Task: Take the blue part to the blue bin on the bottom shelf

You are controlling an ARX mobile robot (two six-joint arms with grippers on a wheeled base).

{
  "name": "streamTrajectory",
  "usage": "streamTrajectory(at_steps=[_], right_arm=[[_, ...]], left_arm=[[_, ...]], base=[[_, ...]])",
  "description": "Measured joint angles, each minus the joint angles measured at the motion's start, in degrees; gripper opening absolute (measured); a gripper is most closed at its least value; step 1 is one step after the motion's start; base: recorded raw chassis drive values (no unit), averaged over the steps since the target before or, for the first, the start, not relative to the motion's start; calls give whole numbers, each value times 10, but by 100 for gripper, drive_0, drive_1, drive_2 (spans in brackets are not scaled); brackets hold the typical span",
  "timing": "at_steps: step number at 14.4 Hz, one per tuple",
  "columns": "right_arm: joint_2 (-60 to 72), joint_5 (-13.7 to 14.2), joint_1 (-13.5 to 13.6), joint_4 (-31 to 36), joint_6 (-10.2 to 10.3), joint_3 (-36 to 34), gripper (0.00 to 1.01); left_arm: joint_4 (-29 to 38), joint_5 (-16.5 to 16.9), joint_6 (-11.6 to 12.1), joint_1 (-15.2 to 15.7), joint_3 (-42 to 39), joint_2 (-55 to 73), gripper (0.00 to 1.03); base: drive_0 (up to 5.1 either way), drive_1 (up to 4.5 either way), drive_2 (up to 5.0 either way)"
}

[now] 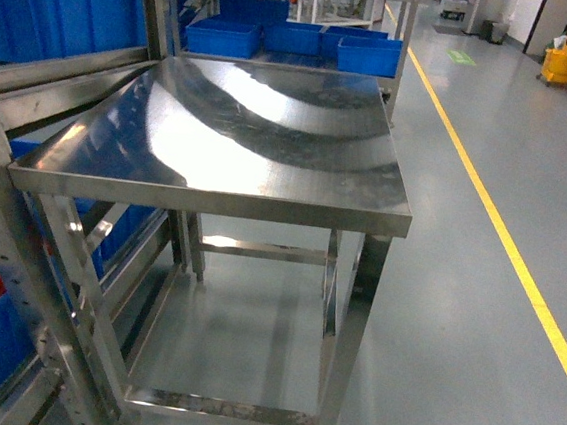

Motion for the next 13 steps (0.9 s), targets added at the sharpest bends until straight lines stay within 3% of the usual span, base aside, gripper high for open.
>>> streamTrajectory(at_steps=[12, 13], right_arm=[[0, 0, 0, -1, 0, 0, 98], [0, 0, 0, 0, 0, 0, 98]], left_arm=[[0, 2, 0, 0, 0, 0, 44], [-1, 1, 0, 0, 0, 0, 44]], base=[[-8, 398, -413], [-470, 103, 375]])
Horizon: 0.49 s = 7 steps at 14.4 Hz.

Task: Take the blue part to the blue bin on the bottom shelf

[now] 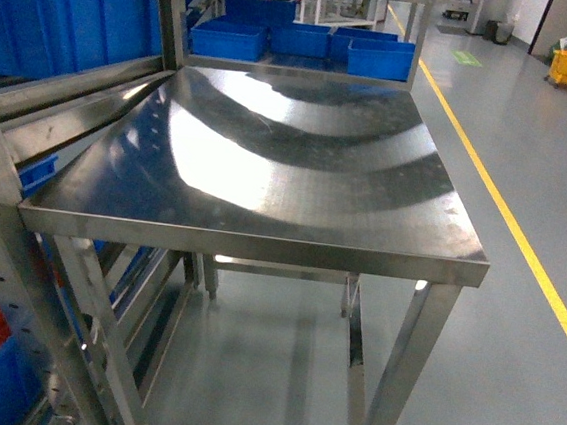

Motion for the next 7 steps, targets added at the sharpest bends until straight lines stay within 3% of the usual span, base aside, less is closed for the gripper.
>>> streamTrajectory(at_steps=[7], right_arm=[[0, 0, 0, 2, 0, 0, 98]], left_arm=[[-1, 0, 0, 0, 0, 0, 44]], base=[[-466, 124, 365]])
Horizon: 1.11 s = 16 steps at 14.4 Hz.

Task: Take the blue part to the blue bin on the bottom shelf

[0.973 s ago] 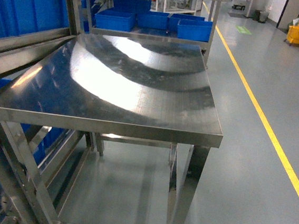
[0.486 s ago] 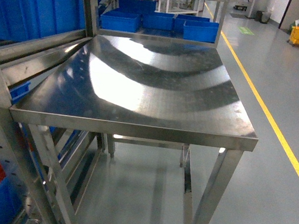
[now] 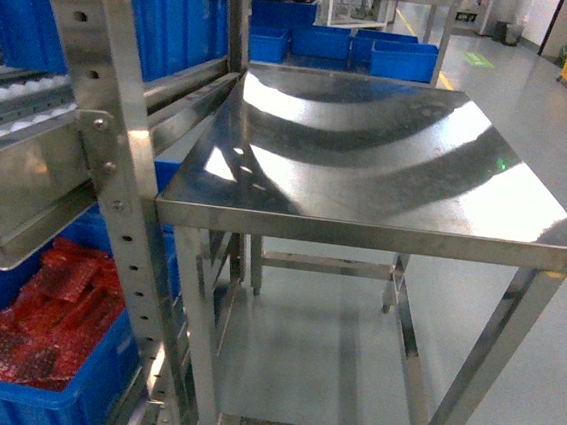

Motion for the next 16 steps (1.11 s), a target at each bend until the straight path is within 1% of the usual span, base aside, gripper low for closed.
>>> streamTrajectory(at_steps=[16], right_arm=[[0, 0, 0, -3, 0, 0, 98]], left_arm=[[1, -1, 0, 0, 0, -1, 44]], base=[[-501, 245, 245]])
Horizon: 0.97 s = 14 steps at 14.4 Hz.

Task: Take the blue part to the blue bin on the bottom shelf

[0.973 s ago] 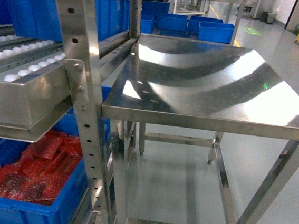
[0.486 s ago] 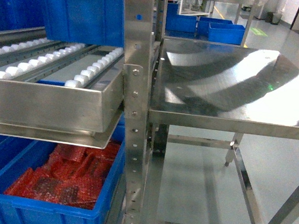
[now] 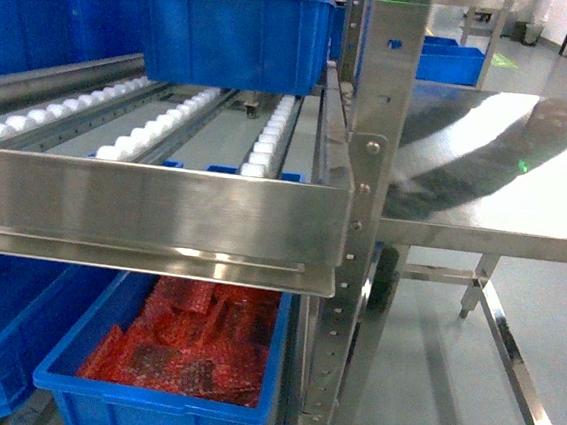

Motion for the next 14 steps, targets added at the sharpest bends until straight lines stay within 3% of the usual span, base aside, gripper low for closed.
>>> streamTrajectory(at_steps=[14], right_arm=[[0, 0, 0, 1, 0, 0, 98]], left_arm=[[0, 0, 0, 0, 0, 0, 44]], base=[[-501, 244, 244]])
